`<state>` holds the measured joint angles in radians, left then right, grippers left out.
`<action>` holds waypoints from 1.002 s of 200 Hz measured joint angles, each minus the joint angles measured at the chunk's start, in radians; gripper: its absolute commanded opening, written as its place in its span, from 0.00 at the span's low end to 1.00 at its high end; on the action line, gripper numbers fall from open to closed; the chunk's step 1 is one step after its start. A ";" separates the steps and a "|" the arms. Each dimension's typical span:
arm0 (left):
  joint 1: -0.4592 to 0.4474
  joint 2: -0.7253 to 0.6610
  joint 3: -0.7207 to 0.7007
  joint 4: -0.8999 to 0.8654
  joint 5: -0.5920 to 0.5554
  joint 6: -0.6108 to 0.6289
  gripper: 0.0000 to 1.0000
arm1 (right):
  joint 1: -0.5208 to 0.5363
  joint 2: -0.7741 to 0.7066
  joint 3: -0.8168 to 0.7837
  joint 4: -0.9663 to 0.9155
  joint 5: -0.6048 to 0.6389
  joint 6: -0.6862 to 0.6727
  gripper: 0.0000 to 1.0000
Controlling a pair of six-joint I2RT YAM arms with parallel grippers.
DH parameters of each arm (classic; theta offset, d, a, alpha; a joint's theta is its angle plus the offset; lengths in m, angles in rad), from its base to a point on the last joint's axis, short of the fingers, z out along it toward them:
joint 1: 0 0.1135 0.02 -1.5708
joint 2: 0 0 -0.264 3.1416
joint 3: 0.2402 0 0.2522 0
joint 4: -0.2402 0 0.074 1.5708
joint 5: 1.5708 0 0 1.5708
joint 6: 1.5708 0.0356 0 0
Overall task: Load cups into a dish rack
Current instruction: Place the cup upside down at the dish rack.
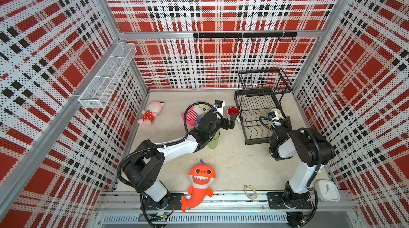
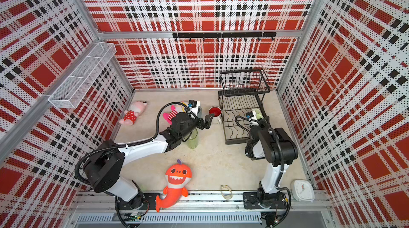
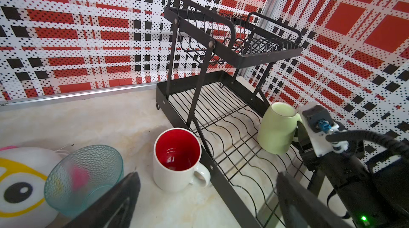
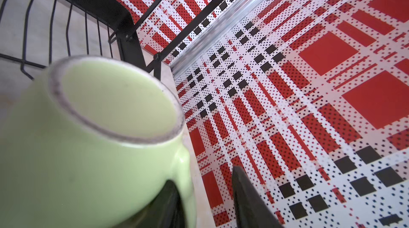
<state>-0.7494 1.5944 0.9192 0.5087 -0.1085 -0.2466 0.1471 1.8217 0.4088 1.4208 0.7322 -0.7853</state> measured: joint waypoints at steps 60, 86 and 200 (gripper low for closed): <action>0.006 0.000 -0.001 0.000 0.000 0.000 0.99 | -0.004 -0.056 -0.030 -0.074 -0.052 0.051 0.59; 0.008 0.000 -0.001 0.000 0.004 0.000 0.99 | -0.007 -0.097 -0.042 -0.121 -0.075 0.074 0.59; 0.016 0.000 -0.001 -0.001 0.031 -0.004 0.98 | -0.026 -0.153 -0.055 -0.261 -0.185 0.119 0.88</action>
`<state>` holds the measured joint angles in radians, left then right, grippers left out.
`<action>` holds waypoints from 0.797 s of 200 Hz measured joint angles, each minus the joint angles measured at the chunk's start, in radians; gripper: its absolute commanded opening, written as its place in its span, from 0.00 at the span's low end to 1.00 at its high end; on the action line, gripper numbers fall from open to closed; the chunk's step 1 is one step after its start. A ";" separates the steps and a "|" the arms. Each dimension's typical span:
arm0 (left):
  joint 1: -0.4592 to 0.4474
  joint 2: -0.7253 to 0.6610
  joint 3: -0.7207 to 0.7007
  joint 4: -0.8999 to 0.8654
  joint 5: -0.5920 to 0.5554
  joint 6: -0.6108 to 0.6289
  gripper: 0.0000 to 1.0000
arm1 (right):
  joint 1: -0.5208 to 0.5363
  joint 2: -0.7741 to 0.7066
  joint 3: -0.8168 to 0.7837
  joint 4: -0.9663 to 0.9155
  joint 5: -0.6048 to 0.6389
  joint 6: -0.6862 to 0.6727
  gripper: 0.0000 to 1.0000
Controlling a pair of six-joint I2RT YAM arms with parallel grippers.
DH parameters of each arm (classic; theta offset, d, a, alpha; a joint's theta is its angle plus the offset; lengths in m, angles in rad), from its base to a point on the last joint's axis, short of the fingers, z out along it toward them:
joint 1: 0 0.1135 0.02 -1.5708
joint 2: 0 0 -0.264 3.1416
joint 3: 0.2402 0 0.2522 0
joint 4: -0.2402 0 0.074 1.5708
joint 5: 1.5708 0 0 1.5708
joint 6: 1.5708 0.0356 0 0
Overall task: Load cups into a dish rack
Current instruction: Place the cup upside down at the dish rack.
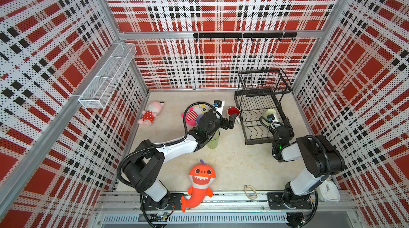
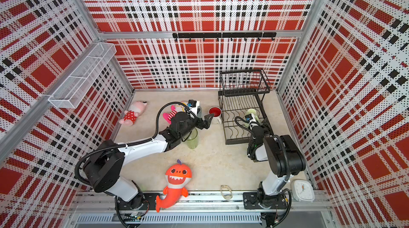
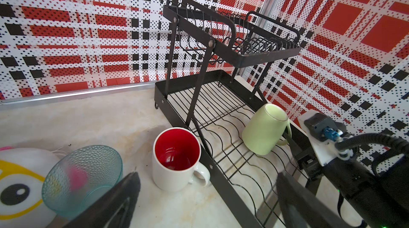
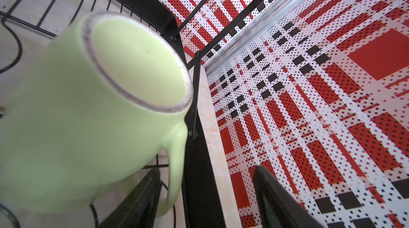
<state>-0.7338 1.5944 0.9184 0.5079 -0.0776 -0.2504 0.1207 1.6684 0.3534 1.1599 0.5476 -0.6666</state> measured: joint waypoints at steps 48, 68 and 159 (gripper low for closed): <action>0.006 0.000 0.001 -0.002 0.013 -0.001 0.99 | -0.011 -0.072 -0.011 -0.074 -0.051 0.034 0.88; 0.009 0.000 0.002 -0.008 0.017 0.000 0.98 | -0.012 -0.105 -0.013 -0.109 -0.065 0.045 0.88; 0.011 0.000 0.003 -0.024 0.019 -0.007 0.98 | -0.013 -0.362 -0.017 -0.373 -0.151 0.199 0.96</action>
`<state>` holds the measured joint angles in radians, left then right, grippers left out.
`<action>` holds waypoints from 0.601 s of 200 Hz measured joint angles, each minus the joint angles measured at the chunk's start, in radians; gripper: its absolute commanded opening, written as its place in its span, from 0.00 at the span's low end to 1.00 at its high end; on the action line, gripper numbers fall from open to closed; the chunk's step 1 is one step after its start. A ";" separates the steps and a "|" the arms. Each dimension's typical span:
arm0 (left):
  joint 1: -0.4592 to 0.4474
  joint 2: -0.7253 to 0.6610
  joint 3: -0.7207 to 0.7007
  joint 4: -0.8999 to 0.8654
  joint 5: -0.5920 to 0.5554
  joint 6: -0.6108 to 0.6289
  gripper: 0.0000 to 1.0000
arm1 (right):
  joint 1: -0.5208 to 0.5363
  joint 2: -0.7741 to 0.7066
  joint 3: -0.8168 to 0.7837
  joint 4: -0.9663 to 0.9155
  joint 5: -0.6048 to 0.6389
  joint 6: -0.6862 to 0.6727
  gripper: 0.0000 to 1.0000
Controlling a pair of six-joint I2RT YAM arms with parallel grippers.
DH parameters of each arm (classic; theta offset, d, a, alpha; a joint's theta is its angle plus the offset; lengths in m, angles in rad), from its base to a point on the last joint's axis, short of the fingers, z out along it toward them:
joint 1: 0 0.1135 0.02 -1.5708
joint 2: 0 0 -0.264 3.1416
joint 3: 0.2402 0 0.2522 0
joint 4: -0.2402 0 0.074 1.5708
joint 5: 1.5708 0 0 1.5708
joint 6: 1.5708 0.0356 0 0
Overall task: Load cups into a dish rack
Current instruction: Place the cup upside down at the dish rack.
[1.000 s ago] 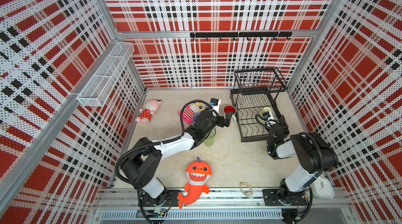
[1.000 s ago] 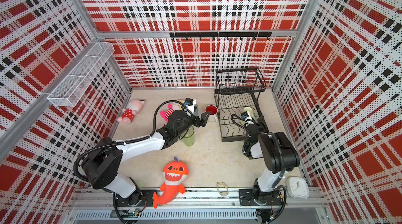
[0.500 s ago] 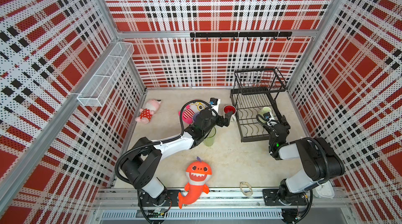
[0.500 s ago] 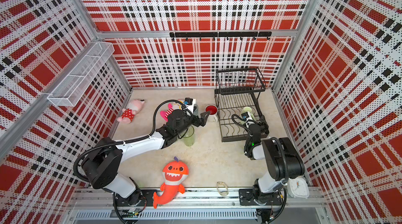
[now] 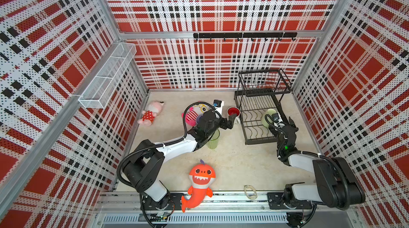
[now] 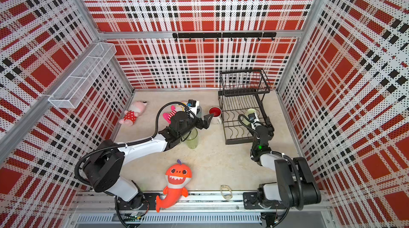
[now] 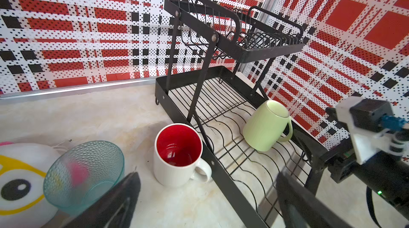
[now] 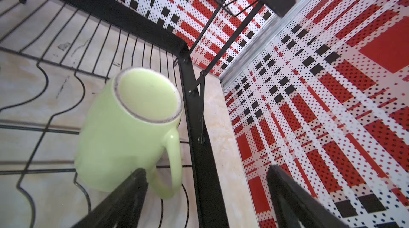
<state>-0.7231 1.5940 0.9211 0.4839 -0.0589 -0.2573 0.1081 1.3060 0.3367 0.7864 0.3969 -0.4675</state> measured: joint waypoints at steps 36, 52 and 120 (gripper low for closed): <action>0.002 -0.021 0.000 -0.017 -0.003 -0.001 0.98 | 0.001 -0.134 0.159 -0.315 -0.109 0.159 1.00; 0.004 -0.036 0.006 -0.033 -0.013 -0.002 0.98 | 0.001 -0.154 0.241 -0.400 -0.161 0.243 1.00; 0.050 -0.117 0.118 -0.264 -0.105 -0.004 0.98 | -0.013 -0.074 0.476 -0.781 -0.273 0.553 1.00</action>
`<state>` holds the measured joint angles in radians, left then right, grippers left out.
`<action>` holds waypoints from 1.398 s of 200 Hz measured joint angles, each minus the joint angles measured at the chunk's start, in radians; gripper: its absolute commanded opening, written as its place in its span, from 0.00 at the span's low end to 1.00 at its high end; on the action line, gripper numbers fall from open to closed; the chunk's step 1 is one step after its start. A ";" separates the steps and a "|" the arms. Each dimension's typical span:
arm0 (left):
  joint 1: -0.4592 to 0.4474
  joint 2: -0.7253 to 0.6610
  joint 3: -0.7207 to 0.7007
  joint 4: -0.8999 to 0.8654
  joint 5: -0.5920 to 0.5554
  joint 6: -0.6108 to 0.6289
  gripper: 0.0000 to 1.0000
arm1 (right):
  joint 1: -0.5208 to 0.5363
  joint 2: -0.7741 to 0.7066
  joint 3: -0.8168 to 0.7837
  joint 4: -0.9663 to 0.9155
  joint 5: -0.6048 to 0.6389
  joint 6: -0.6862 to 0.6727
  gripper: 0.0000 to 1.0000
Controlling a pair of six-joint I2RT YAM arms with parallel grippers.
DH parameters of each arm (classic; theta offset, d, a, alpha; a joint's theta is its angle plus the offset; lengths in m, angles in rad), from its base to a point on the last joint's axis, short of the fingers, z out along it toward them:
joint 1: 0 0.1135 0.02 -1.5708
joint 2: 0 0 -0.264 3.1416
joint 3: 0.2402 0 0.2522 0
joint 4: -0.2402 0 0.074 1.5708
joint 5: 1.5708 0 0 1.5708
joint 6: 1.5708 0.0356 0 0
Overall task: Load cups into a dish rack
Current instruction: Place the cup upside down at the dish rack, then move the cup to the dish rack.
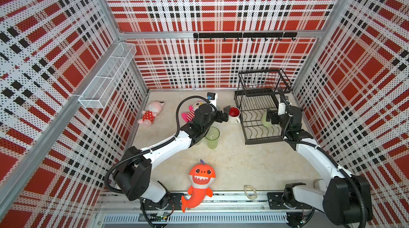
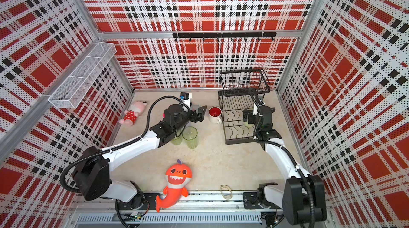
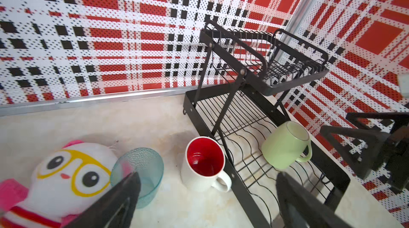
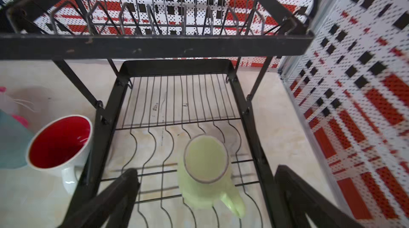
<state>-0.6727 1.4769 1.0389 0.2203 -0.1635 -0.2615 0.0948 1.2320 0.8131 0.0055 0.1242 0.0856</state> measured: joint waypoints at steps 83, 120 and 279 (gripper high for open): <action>0.076 -0.051 0.024 -0.148 0.052 0.059 0.98 | -0.083 0.164 0.138 -0.199 -0.107 0.000 1.00; 0.106 -0.048 0.012 -0.146 0.100 0.061 0.98 | -0.159 0.223 0.201 -0.205 -0.233 -0.052 1.00; 0.111 -0.048 -0.006 -0.141 0.132 0.061 0.98 | -0.167 0.419 0.355 -0.356 -0.445 -0.177 0.90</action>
<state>-0.5621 1.4288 1.0328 0.0795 -0.0315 -0.2008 -0.0719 1.6512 1.1683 -0.3508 -0.3206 -0.0917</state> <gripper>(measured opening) 0.983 0.911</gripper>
